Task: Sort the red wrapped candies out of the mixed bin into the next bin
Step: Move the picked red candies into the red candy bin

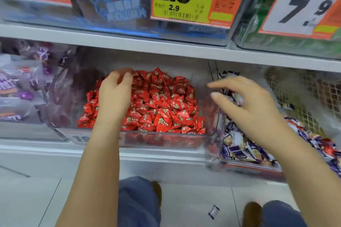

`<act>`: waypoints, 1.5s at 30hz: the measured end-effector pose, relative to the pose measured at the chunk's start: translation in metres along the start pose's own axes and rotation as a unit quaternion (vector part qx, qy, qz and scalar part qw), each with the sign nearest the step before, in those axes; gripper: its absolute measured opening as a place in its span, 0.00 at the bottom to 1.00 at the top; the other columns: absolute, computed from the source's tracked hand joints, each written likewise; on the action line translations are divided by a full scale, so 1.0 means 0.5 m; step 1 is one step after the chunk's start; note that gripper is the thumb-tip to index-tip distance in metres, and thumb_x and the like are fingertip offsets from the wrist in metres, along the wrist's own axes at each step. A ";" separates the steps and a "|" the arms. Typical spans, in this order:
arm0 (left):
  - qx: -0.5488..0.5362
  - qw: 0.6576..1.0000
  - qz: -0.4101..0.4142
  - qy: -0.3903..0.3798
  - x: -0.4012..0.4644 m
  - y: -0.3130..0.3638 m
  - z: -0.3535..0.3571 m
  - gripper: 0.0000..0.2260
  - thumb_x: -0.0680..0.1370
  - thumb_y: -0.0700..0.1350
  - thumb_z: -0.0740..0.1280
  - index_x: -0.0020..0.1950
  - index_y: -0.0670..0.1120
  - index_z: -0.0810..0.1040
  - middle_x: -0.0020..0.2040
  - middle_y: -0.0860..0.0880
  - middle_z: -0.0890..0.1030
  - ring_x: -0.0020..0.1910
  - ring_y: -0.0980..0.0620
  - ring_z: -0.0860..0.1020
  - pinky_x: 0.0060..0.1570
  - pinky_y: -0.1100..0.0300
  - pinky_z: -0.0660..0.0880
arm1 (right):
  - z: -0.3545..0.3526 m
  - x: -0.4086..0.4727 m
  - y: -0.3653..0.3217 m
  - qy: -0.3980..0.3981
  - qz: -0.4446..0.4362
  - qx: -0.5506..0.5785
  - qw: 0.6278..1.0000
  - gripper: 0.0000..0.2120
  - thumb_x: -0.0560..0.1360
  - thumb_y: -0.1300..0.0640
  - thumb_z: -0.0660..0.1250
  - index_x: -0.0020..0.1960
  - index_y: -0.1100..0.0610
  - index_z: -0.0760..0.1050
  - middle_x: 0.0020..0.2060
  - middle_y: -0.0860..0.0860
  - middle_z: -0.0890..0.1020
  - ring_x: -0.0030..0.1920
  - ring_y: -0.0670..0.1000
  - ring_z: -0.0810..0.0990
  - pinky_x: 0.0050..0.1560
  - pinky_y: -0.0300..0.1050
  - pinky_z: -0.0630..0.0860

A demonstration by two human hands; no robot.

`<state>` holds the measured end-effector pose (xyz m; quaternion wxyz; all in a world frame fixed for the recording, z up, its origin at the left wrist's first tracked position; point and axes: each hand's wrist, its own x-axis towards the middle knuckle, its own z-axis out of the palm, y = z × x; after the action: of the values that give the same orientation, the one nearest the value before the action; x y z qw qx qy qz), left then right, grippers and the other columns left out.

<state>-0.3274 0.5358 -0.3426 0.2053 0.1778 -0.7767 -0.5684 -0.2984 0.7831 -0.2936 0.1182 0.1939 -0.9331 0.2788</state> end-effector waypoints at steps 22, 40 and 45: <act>0.280 0.678 0.416 -0.537 -0.372 0.271 0.574 0.15 0.79 0.50 0.61 0.65 0.52 0.75 0.65 0.52 0.76 0.64 0.52 0.72 0.63 0.59 0.67 | -0.243 -0.318 0.413 0.189 0.392 -0.003 0.900 0.10 0.77 0.49 0.63 0.55 0.45 0.80 0.44 0.46 0.83 0.48 0.53 0.80 0.47 0.49 0.76; 0.598 0.471 0.401 -0.510 -0.321 0.232 0.742 0.30 0.75 0.55 0.66 0.75 0.51 0.62 0.71 0.44 0.68 0.67 0.43 0.69 0.62 0.53 0.70 | -0.270 -0.328 0.415 0.131 0.368 -0.028 0.920 0.12 0.79 0.48 0.60 0.56 0.49 0.79 0.43 0.53 0.83 0.46 0.56 0.79 0.44 0.49 0.77; 0.545 0.549 0.417 -0.477 -0.256 0.256 0.595 0.14 0.76 0.54 0.64 0.57 0.47 0.72 0.50 0.45 0.74 0.54 0.44 0.74 0.46 0.57 0.68 | -0.270 -0.324 0.408 0.134 0.377 -0.020 0.916 0.12 0.79 0.48 0.60 0.55 0.50 0.80 0.44 0.53 0.84 0.48 0.56 0.79 0.45 0.49 0.77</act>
<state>-0.3789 0.8793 -0.3156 -0.1177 -0.3857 -0.9082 0.1118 -0.2251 1.0643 -0.3335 0.1321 -0.2138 -0.9178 0.3073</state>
